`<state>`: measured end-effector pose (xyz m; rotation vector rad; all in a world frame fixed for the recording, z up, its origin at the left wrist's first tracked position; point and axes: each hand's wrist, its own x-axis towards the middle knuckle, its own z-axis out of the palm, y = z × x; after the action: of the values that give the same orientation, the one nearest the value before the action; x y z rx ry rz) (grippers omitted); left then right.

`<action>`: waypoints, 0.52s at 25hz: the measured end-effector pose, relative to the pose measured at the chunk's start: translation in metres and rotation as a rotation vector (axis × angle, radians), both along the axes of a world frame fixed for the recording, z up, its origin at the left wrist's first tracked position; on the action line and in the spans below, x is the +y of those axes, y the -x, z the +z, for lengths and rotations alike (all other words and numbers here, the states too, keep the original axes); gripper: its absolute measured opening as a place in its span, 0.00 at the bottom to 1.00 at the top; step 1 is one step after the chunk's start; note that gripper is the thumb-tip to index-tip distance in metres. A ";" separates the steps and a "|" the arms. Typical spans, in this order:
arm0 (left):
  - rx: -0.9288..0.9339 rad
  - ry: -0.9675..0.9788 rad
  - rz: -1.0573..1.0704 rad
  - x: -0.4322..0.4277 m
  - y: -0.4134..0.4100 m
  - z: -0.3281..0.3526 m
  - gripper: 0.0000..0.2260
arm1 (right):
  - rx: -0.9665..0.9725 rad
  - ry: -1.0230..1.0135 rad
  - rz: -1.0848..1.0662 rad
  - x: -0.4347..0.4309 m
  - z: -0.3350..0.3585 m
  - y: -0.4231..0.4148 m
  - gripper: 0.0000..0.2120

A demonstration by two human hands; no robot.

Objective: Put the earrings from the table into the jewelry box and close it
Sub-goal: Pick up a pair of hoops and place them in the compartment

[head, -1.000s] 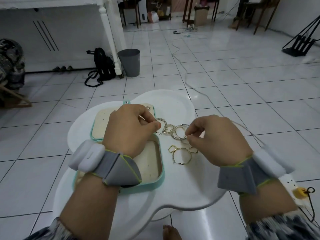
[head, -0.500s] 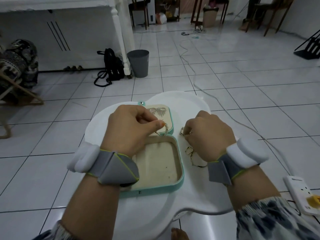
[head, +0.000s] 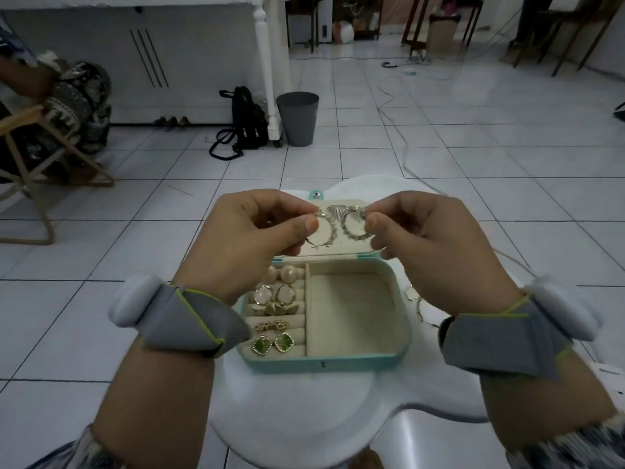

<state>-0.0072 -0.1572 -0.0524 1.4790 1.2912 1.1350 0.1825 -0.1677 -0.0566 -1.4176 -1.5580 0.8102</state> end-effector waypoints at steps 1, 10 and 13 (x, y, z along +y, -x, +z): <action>-0.033 -0.001 -0.026 -0.003 0.000 0.001 0.04 | 0.130 0.043 0.060 -0.001 0.002 0.008 0.05; -0.189 -0.058 0.052 -0.006 0.008 -0.001 0.03 | 0.551 0.157 0.179 0.001 0.004 0.039 0.07; -0.110 -0.160 0.143 -0.006 0.007 -0.005 0.03 | 0.549 0.155 0.145 0.000 0.002 0.046 0.05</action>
<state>-0.0146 -0.1631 -0.0578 1.4338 1.2705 1.4225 0.1363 -0.1673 -0.0545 -1.0673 -1.1956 1.3052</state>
